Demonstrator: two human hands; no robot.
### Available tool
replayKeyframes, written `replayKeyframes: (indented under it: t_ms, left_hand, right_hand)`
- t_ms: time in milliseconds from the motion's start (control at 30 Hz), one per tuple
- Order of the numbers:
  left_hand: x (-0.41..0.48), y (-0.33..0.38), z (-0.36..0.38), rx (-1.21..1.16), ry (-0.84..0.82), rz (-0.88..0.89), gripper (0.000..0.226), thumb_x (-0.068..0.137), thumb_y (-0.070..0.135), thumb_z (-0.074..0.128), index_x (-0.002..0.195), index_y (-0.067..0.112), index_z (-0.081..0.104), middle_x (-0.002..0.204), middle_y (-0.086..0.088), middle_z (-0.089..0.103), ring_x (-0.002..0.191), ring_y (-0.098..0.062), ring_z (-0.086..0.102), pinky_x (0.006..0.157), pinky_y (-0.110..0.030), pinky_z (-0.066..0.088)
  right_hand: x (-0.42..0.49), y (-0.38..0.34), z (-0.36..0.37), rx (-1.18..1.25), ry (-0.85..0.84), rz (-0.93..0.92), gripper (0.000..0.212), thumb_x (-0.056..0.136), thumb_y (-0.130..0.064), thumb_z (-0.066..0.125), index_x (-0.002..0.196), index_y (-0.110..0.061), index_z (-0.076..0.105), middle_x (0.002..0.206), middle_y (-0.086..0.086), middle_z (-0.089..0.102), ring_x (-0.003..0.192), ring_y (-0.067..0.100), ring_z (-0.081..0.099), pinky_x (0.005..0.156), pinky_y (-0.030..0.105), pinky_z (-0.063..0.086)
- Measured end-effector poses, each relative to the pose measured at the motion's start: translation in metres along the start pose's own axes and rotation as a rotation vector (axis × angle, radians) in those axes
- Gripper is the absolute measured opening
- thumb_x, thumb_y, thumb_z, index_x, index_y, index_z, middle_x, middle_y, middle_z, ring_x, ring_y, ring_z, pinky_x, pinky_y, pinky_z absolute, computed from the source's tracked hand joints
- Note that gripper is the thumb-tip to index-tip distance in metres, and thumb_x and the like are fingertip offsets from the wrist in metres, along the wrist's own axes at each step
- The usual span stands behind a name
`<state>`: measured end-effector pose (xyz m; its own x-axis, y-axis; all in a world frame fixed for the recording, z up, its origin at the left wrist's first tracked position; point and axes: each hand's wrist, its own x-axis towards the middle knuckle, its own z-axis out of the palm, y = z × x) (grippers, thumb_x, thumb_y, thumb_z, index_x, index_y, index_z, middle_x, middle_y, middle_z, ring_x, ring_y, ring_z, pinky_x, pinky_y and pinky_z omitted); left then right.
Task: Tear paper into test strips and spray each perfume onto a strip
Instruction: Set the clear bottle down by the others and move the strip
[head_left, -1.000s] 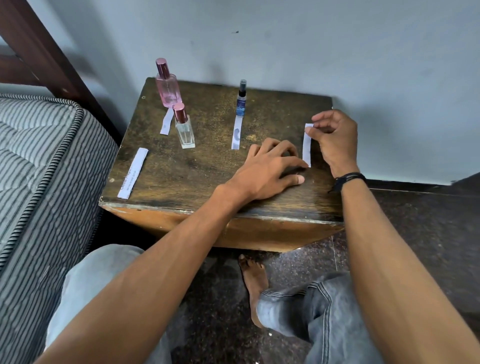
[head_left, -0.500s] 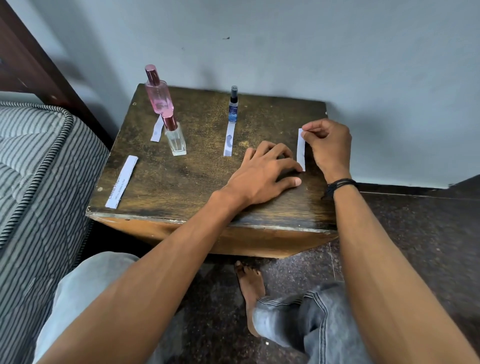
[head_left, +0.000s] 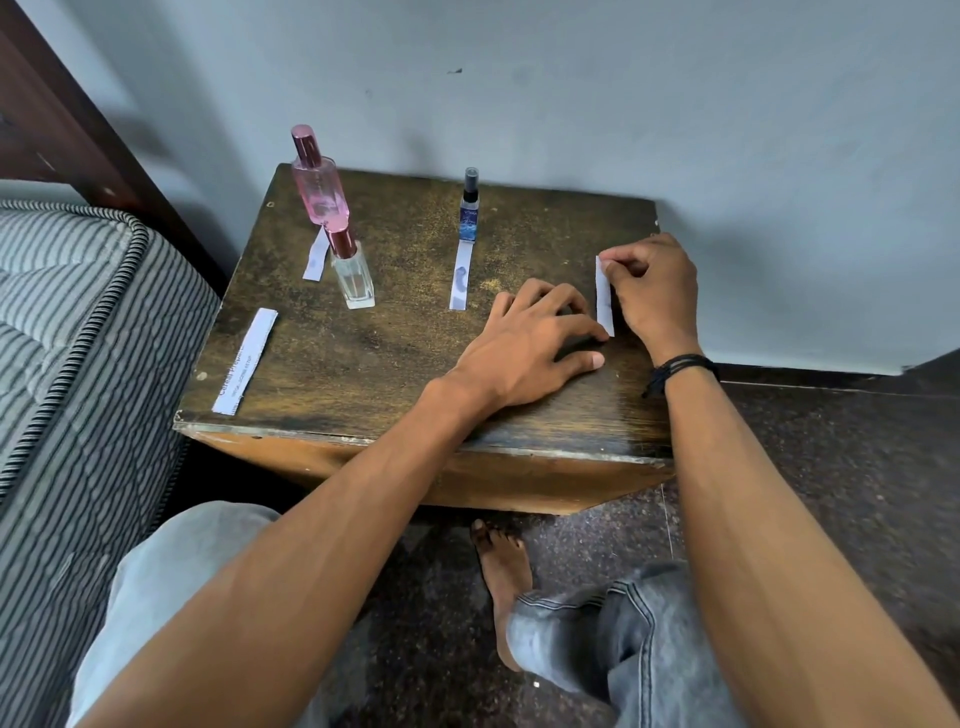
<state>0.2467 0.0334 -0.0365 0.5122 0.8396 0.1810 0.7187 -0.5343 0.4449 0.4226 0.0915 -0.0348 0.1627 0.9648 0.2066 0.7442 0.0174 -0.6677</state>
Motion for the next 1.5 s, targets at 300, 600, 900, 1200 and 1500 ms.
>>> replayKeyframes:
  t_ms: [300, 600, 900, 1200, 1500]
  left_hand:
    - [0.001, 0.0, -0.001, -0.045, 0.024, -0.006, 0.033, 0.094, 0.055, 0.055, 0.118, 0.037, 0.067, 0.123, 0.012, 0.055, 0.123, -0.015, 0.037, 0.097, -0.041, 0.032]
    - [-0.011, 0.005, -0.014, -0.125, 0.097, 0.021, 0.023, 0.094, 0.036, 0.063, 0.111, 0.025, 0.074, 0.115, 0.006, 0.062, 0.115, -0.02, 0.046, 0.099, -0.046, 0.041]
    - [-0.049, -0.003, -0.09, 0.021, 0.961, 0.031, 0.008, 0.087, 0.016, 0.074, 0.089, 0.01, 0.079, 0.09, -0.004, 0.072, 0.095, -0.017, 0.05, 0.087, -0.023, 0.031]
    - [-0.087, -0.055, -0.137, -0.239, 1.133, -0.446, 0.024, 0.083, 0.007, 0.065, 0.102, 0.021, 0.07, 0.108, 0.009, 0.052, 0.098, -0.013, 0.048, 0.087, -0.04, 0.047]
    - [-0.097, -0.074, -0.118, -0.636, 0.64, -0.83, 0.024, 0.082, 0.016, 0.065, 0.102, 0.03, 0.064, 0.106, 0.009, 0.066, 0.097, -0.014, 0.066, 0.089, -0.044, 0.055]
  right_hand:
    - [0.002, 0.001, -0.001, 0.119, 0.042, 0.038, 0.014, 0.096, -0.015, 0.069, 0.103, -0.021, 0.079, 0.106, -0.004, 0.065, 0.094, 0.012, 0.066, 0.082, 0.017, 0.053]
    - [-0.004, -0.015, -0.013, 0.553, 0.266, 0.185, 0.014, 0.092, -0.012, 0.068, 0.097, -0.018, 0.08, 0.085, -0.004, 0.074, 0.066, 0.007, 0.061, 0.054, 0.022, 0.05]
    - [-0.038, -0.078, 0.008, 0.468, 0.061, -0.083, 0.012, 0.095, -0.013, 0.07, 0.099, -0.021, 0.077, 0.084, -0.001, 0.074, 0.071, 0.013, 0.065, 0.066, 0.026, 0.052]
    - [-0.063, -0.141, 0.075, 0.263, -0.335, -0.299, 0.027, 0.09, -0.026, 0.08, 0.115, -0.019, 0.074, 0.099, -0.01, 0.069, 0.082, -0.007, 0.062, 0.072, 0.005, 0.045]
    - [-0.065, -0.172, 0.107, 0.236, -0.424, -0.29, 0.047, 0.087, -0.028, 0.083, 0.128, -0.014, 0.066, 0.093, -0.011, 0.061, 0.076, 0.001, 0.058, 0.064, 0.008, 0.043]
